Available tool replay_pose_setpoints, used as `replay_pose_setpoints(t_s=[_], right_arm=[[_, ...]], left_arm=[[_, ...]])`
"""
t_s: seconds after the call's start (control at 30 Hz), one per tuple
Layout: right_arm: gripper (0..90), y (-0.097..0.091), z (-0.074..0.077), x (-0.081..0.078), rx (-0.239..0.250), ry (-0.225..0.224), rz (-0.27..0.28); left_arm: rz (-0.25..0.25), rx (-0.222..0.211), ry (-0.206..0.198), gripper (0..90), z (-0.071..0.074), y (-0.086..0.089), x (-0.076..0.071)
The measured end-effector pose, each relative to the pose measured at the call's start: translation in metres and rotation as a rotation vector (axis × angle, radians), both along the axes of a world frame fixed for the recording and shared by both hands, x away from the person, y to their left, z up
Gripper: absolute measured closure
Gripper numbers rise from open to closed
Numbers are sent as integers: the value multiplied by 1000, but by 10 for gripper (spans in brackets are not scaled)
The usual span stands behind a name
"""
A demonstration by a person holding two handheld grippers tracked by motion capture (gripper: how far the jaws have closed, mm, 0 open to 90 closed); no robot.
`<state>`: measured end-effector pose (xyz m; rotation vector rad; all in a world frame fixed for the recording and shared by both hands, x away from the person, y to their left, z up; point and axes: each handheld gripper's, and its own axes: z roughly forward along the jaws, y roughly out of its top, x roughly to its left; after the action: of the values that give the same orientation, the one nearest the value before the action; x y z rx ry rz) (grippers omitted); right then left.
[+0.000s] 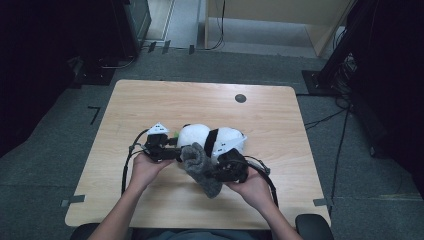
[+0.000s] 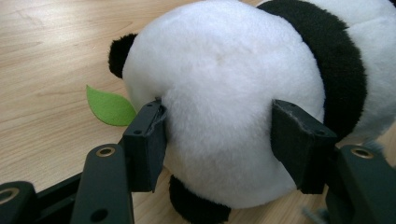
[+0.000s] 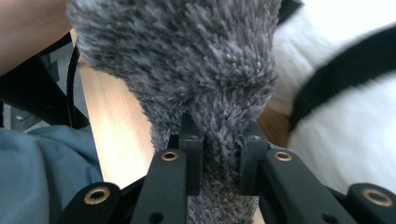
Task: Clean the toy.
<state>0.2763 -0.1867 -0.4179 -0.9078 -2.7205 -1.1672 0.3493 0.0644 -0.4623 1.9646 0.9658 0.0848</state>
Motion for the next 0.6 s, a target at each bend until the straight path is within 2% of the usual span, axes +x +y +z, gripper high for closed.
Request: replay_pose_setpoints(t_s=[0.13, 0.3, 0.47, 0.6], right_arm=[[778, 16, -6, 12, 5, 3, 5], [778, 28, -14, 25, -5, -20, -13], [776, 30, -21, 31, -48, -59, -38], [777, 24, -22, 30, -57, -62, -48]], left_arm=[[0, 0, 1, 388, 0, 0, 0], [0, -1, 1, 389, 0, 0, 0], [0, 2, -2, 389, 0, 0, 0], [4, 5, -2, 388, 0, -1, 0]])
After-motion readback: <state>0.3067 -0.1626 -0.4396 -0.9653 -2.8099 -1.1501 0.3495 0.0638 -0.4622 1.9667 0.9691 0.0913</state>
